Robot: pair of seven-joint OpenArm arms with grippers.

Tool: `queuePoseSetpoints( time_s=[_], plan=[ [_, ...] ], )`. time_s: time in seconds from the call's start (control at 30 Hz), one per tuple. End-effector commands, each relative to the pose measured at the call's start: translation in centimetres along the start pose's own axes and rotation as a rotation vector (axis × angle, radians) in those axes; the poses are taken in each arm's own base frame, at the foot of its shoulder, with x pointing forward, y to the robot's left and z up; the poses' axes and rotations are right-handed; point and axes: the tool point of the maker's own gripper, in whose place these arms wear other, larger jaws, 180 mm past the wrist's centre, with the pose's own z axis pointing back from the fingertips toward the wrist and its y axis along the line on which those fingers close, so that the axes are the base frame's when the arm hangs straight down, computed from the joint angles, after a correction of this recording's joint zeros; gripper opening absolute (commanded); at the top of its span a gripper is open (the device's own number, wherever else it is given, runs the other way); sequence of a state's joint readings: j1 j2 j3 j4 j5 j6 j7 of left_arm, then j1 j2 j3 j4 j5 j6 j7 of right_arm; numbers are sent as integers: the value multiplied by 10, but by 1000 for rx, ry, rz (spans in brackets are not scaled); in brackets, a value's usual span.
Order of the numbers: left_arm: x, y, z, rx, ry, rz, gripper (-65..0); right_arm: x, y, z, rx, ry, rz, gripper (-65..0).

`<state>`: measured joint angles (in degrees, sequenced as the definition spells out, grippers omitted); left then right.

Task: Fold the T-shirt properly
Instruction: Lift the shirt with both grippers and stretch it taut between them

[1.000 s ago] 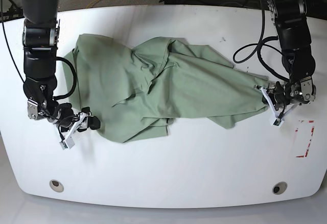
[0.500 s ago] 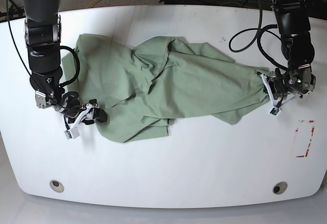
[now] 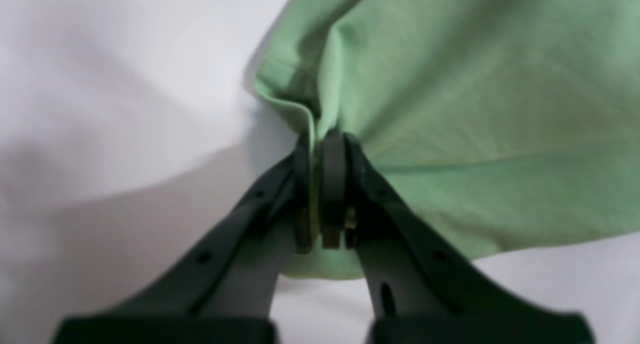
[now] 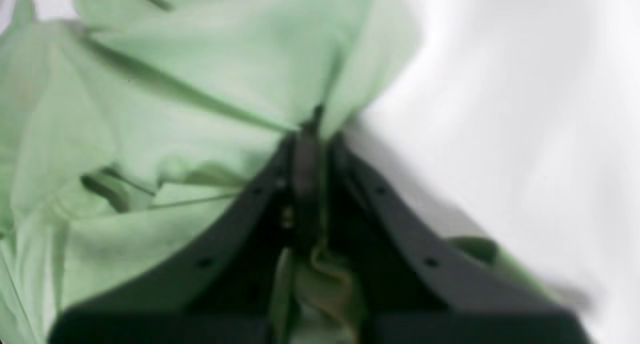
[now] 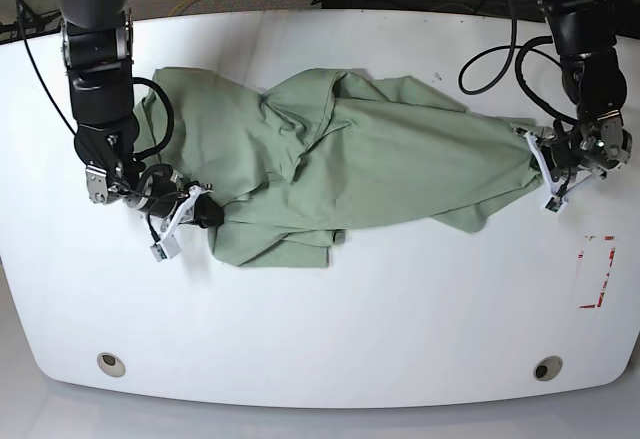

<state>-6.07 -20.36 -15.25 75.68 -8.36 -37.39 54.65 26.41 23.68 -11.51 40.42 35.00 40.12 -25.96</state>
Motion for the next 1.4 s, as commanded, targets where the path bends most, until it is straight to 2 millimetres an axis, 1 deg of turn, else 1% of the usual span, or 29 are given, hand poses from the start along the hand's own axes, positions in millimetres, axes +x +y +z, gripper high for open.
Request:
queuePoseSetpoints(
  time_s=[0.0, 0.03, 0.07, 0.13, 0.2, 0.23, 0.3, 0.37, 0.43, 0.53, 0.57, 0.67, 0.7, 0.73, 0.83, 0.9, 0.93, 1.0, 1.1, 1.17, 1.23, 1.37],
  plan=[
    [4, 15, 9, 49, 18, -27, -650, 20, -1, 7, -8, -18, 42, -650],
    [8, 15, 12, 55, 7, -33, -650, 17, 3, 9, -2, -11, 61, -650],
    [12, 16, 14, 61, -4, -41, -650, 23, 5, 13, -1, -27, 80, -650],
    [22, 17, 20, 75, -29, -55, -650, 35, 2, 29, -21, -52, 111, -650],
    [35, 18, 28, 95, -64, -77, -650, 46, 2, 43, -39, -65, 150, -650],
    [44, 17, 32, 104, -91, -82, -650, 53, 3, 50, -48, -70, 169, -650],
    [65, 13, 39, 116, -144, -93, -650, 69, 6, 61, -63, -87, 212, -650],
    [78, 13, 46, 128, -179, -103, -650, 82, 8, 72, -80, -97, 253, -650],
    [92, 17, 56, 153, -200, -114, -650, 97, 9, 87, -107, -104, 313, -650],
    [115, 24, 72, 190, -241, -126, -650, 128, 19, 100, -124, -140, 389, -650],
    [121, 26, 76, 200, -255, -129, -650, 135, 21, 103, -130, -145, 403, -650],
    [139, 31, 90, 226, -302, -139, -650, 158, 23, 111, -151, -158, 438, -650],
    [147, 33, 96, 238, -323, -143, -650, 168, 20, 119, -170, -163, 453, -650],
    [157, 36, 105, 254, -352, -147, -650, 179, 19, 125, -184, -173, 469, -650],
    [176, 41, 123, 288, -408, -160, -650, 208, 23, 139, -204, -219, 502, -650],
    [193, 46, 140, 318, -454, -168, -650, 232, 27, 150, -218, -262, 527, -650],
    [197, 48, 145, 330, -466, -171, -650, 240, 28, 154, -225, -271, 534, -650],
    [208, 60, 163, 393, -476, -171, -650, 266, 33, 170, -249, -305, 562, -650],
    [224, 75, 191, 479, -491, -169, -650, 293, 36, 193, -295, -324, 599, -650],
    [236, 82, 208, 515, -517, -164, -650, 313, 45, 205, -308, -352, 632, -650],
    [253, 91, 233, 554, -564, -153, -650, 333, 57, 216, -321, -373, 676, -650],
    [265, 108, 275, 638, -607, -142, -650, 366, 80, 238, -342, -425, 746, -650]
  ],
)
